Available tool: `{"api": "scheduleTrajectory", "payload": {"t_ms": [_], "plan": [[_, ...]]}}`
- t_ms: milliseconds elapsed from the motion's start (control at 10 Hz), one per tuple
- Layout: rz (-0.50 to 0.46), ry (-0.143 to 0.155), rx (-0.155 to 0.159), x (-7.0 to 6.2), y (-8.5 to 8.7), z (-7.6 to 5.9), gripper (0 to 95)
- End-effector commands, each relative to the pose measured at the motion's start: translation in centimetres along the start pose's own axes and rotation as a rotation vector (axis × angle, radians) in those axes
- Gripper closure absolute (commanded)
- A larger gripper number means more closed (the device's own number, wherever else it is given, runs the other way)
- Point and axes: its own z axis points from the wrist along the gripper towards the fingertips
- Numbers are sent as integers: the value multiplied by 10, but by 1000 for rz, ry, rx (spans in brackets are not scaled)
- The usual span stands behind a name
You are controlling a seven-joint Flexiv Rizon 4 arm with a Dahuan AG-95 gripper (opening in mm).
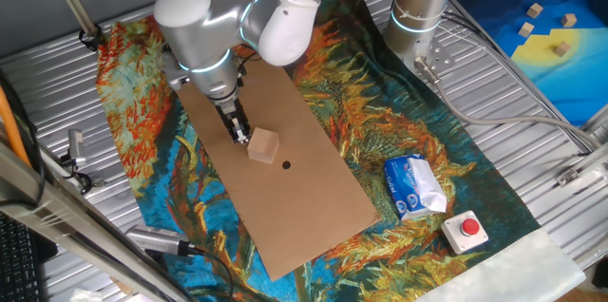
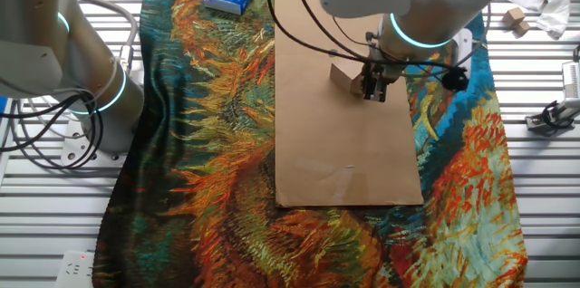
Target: Use the gripper to push the small block from left to right
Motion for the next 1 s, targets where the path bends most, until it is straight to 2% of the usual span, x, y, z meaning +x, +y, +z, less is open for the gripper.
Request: {"api": "scheduleTrajectory", "payload": {"t_ms": [100, 1000], "plan": [[-50, 5, 27, 14, -23, -11, 950], [-62, 4, 23, 16, -26, -9, 950]]}}
